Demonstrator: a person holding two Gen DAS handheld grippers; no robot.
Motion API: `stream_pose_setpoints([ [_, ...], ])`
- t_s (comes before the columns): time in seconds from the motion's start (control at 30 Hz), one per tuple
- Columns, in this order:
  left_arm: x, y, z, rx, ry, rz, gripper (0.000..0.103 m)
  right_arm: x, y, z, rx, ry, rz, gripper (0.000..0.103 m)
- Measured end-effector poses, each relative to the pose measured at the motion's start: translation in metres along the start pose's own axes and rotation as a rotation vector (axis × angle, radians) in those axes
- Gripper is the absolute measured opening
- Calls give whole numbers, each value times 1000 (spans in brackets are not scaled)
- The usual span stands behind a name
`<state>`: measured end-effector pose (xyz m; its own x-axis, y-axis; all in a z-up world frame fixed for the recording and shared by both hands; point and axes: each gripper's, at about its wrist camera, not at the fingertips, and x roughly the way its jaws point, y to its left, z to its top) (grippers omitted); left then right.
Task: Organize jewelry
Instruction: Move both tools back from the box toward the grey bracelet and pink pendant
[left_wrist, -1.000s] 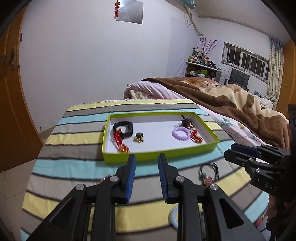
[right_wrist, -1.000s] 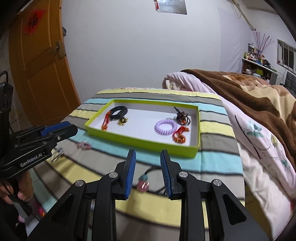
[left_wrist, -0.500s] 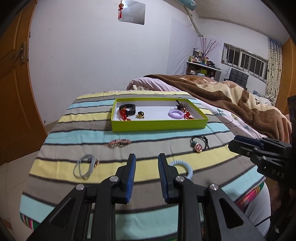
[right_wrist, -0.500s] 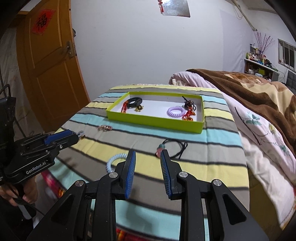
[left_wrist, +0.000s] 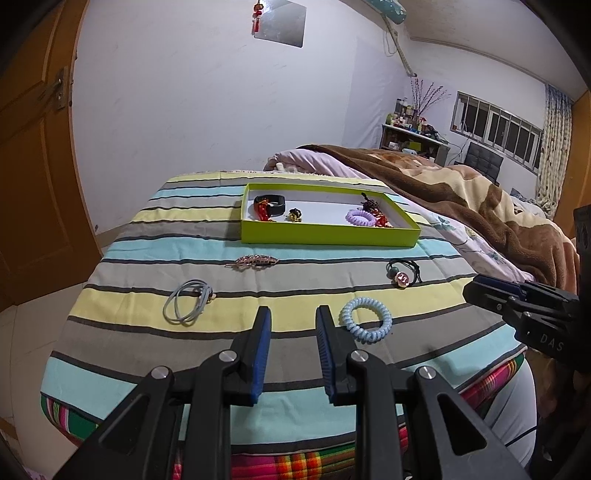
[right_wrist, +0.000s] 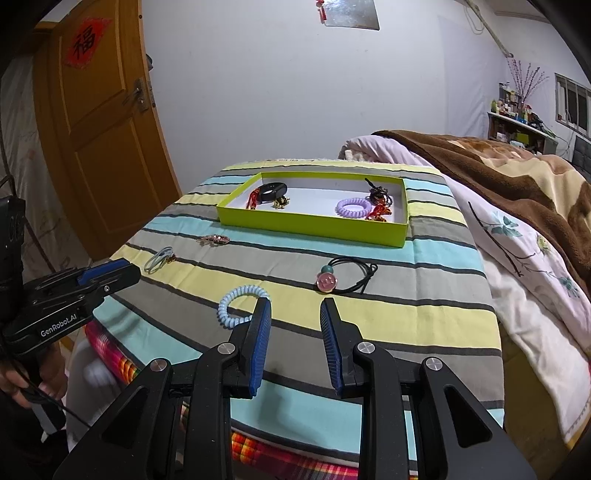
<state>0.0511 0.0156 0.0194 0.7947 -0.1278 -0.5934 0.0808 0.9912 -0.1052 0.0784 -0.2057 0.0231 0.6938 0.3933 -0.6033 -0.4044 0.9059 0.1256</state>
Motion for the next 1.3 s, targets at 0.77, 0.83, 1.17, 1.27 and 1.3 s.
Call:
stream_pose_setpoints([
  [0.77,21,39,4,-78,24,77,30,35,-8,7,1,47,-5,28],
  [0.83,24,44,5,-85,28,89,30,40,-9,8,2,53,-5,28],
  [1.17,46,70,7,-123,58,147,30,63,-11,14,-6,78,-13,28],
  [1.27,55,78,9,-135,71,170,30,70,-13,18,-11,84,-19,28],
  [1.3,58,81,9,-140,78,177,30,73,-14,19,-14,88,-21,28],
])
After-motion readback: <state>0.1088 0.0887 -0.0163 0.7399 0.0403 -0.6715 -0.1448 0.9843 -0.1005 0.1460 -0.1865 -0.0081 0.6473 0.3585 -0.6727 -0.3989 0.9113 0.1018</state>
